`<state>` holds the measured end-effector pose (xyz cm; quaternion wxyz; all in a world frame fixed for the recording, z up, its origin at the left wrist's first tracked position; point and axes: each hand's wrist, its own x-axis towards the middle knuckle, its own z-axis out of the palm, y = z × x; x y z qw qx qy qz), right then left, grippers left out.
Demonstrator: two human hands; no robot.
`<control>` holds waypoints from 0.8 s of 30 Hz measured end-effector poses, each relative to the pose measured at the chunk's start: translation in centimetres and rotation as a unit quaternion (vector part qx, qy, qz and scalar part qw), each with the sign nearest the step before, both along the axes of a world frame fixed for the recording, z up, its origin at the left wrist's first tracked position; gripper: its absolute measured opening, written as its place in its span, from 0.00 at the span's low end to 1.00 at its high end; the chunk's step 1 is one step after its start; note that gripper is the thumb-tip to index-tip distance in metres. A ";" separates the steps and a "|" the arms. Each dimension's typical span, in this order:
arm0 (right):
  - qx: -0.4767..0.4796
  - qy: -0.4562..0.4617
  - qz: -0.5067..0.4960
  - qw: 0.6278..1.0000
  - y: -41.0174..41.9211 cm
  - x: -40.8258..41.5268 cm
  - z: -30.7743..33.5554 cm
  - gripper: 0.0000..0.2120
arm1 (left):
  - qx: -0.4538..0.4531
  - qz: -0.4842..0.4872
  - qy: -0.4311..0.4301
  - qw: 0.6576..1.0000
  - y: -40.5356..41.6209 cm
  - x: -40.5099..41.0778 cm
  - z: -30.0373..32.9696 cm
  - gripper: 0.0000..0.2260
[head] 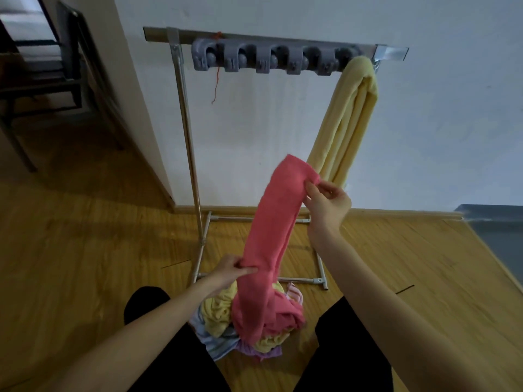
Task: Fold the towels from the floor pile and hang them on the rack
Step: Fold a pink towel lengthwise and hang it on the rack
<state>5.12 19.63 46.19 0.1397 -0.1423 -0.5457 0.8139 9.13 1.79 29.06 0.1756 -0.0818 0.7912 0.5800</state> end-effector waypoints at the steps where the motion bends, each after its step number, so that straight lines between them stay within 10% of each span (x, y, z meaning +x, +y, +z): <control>1: 0.018 -0.023 -0.026 0.999 0.5 -0.4 -1.2 0.08 | -0.009 0.003 -0.001 1.000 -0.1 -0.2 0.5 0.15; 9: 0.207 -0.229 0.077 0.948 3.8 -1.4 -12.7 0.12 | -0.082 -0.038 0.090 0.992 -1.0 -2.7 8.4 0.16; 18: 0.518 -0.162 0.420 0.727 4.6 0.2 -13.6 0.22 | -0.131 -0.316 0.100 0.935 1.0 -2.5 19.0 0.10; 24: 0.294 0.082 0.484 0.820 3.9 0.5 -7.6 0.24 | -0.156 -0.354 0.095 0.917 1.4 -2.9 19.8 0.08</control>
